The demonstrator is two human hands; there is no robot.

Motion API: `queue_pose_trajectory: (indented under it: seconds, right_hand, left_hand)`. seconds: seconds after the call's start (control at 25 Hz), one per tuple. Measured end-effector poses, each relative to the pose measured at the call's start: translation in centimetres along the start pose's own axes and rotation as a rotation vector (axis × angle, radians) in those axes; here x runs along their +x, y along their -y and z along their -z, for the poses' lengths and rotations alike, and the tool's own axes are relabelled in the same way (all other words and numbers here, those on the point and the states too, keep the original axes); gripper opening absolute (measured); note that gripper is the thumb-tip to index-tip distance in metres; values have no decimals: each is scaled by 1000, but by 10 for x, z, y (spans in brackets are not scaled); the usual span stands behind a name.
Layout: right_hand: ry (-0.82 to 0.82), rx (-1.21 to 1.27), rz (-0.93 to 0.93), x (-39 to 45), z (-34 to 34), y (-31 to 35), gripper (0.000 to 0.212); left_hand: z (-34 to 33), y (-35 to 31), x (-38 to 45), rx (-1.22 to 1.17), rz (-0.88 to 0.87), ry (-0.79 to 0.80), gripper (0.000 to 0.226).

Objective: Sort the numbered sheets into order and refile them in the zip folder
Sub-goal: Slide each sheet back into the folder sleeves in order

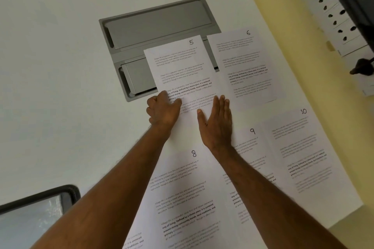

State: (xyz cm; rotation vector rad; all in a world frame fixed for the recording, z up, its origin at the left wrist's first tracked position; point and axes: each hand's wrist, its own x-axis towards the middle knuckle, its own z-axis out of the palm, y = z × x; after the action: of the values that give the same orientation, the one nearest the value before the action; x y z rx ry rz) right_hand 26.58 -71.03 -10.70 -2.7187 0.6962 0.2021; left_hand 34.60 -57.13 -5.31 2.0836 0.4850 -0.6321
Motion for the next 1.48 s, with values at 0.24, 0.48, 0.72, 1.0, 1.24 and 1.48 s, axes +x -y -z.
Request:
queue_pose_trajectory:
  seconds: [0.24,0.48,0.72,1.0,1.24,1.48]
  right_hand:
    - [53,14,7,-1,5,5,81]
    - [62,57,18,-2,10,10,85]
    - [33,162,22,-3,16,11,101]
    - [29,305,-15,1,21,9,93]
    - [94,409,-75,5,36,9,98]
    - [138,450,-115,4,53,13,89]
  left_hand:
    - [6,-7,-5,-382,67,68,42]
    - [14,-17,-10,-653,244,190,28]
    - [14,-23,-11,-622,219,319,34]
    - [2,-19,-11,-746,260,480,50]
    - [-6,-9,-17,-820,334,568,48]
    - [0,-7,-27,-1014,268,520,31]
